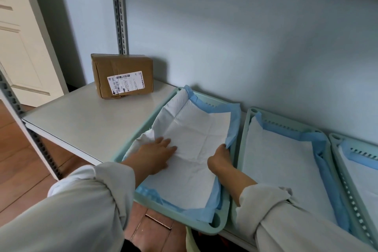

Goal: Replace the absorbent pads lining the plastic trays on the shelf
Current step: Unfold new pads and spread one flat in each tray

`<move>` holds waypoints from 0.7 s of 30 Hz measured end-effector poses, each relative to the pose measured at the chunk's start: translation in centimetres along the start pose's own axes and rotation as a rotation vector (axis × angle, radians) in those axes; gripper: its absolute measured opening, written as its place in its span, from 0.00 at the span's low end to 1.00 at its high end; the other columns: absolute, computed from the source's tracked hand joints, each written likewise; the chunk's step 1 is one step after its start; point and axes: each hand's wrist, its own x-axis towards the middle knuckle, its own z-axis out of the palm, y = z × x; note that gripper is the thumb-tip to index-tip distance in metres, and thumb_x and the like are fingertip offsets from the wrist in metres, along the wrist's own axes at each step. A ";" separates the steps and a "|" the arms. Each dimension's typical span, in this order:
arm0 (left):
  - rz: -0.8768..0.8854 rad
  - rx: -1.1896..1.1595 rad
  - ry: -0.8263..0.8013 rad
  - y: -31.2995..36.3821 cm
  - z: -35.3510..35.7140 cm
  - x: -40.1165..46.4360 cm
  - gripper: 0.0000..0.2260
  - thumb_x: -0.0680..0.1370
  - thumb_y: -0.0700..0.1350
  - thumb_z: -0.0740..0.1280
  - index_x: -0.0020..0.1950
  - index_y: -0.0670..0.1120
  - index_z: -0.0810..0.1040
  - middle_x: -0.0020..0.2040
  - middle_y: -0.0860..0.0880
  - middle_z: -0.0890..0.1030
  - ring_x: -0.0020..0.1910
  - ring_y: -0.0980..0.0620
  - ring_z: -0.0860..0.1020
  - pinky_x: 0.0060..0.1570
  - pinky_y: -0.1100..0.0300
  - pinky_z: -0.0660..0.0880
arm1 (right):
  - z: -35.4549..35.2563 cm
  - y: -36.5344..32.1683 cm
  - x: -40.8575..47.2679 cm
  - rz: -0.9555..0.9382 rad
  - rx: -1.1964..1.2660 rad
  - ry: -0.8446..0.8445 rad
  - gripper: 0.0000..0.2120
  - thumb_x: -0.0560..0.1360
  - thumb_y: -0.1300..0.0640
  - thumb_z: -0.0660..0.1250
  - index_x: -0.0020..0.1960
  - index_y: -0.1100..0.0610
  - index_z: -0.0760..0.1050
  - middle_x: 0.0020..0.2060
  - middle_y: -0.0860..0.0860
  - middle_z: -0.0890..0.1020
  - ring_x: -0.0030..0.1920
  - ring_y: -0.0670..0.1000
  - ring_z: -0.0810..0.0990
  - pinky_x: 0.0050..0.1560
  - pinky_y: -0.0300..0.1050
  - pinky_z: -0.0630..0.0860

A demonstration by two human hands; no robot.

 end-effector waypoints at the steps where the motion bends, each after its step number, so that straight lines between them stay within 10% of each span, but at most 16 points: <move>1: -0.045 -0.076 -0.061 0.0 0.3 0.2 0.30 0.80 0.52 0.60 0.78 0.50 0.49 0.78 0.44 0.48 0.77 0.42 0.50 0.74 0.49 0.55 | -0.1 0.7 0.2 -0.085 -0.044 -0.010 0.22 0.84 0.55 0.43 0.77 0.58 0.50 0.75 0.55 0.61 0.72 0.57 0.64 0.71 0.44 0.57; 14: -0.079 -0.265 -0.026 0.1 -0.4 4.6 0.33 0.77 0.58 0.63 0.78 0.51 0.53 0.77 0.43 0.54 0.76 0.43 0.54 0.73 0.46 0.57 | -2.4 -0.9 1.3 -0.058 0.109 -0.053 0.35 0.77 0.65 0.59 0.78 0.52 0.47 0.74 0.54 0.62 0.70 0.57 0.67 0.69 0.48 0.66; 21: 0.104 -0.374 -0.140 2.6 -1.6 2.2 0.33 0.78 0.57 0.63 0.78 0.50 0.54 0.77 0.46 0.57 0.76 0.48 0.56 0.74 0.54 0.53 | -3.6 0.1 -1.1 -0.152 -0.023 -0.040 0.25 0.74 0.60 0.67 0.68 0.57 0.63 0.64 0.58 0.73 0.62 0.59 0.73 0.64 0.51 0.71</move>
